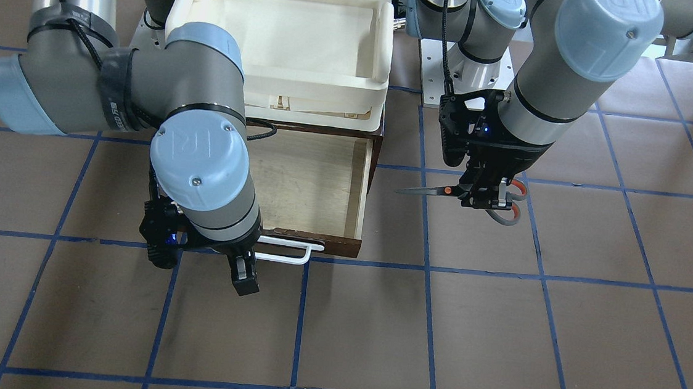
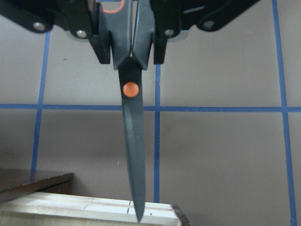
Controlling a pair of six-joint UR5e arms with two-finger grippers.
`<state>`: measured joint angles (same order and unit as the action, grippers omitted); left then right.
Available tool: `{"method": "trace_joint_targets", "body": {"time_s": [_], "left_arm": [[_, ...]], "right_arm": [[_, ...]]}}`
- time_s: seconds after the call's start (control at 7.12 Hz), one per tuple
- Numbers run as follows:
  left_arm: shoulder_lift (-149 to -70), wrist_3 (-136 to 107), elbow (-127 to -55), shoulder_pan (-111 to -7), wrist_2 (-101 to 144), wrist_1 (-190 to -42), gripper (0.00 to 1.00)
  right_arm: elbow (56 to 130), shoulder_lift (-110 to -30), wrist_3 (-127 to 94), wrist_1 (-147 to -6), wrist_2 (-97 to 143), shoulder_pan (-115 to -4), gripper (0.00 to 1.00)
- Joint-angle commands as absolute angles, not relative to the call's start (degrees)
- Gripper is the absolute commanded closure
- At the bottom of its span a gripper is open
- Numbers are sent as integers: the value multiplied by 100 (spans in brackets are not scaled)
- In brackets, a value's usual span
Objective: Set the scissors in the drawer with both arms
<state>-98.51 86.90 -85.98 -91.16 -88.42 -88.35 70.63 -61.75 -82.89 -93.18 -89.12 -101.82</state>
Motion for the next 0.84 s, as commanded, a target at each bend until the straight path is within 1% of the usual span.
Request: {"method": "trace_joint_targets", "body": {"time_s": [0.0, 0.28, 0.42, 0.7], "left_arm": [[-9809, 8675, -8570, -9315, -8780, -8816, 100], [-9905, 7741, -8569, -10033, -8780, -8597, 100], [-9923, 7369, -8561, -10498, -8798, -8570, 100], [-10089, 6875, -8587, -11168, -8789, -8149, 100]], "right_arm": [[7119, -6599, -6029, -9341, -9270, -9924, 0], [7224, -7029, -3764, -9334, -9552, -9608, 0], [7390, -7240, -2683, -9517, -9562, -9380, 0], [7514, -7453, -1883, -9843, -9589, -9124, 0]]}}
